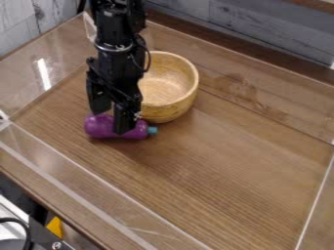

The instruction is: Put the purple eggplant in the brown bowl

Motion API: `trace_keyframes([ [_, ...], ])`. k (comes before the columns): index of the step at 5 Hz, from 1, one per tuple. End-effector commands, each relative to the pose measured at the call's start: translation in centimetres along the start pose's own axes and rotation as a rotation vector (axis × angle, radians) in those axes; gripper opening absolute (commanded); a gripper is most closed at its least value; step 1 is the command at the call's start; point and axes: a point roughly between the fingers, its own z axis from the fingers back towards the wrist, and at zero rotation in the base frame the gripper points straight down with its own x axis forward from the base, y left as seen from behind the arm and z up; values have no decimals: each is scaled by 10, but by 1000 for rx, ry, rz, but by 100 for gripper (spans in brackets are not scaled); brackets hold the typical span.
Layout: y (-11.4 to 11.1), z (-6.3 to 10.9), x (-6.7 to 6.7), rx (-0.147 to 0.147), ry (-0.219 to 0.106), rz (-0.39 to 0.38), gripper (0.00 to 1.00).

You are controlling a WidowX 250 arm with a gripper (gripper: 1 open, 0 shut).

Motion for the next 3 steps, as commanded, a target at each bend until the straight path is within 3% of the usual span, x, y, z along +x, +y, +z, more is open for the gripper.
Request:
trace_keyframes([
  [1, 0, 1, 2, 27, -37, -60, 100],
  [2, -2, -4, 2, 34, -45, -115, 0],
  [3, 4, 0, -5, 33, -55, -124, 0],
])
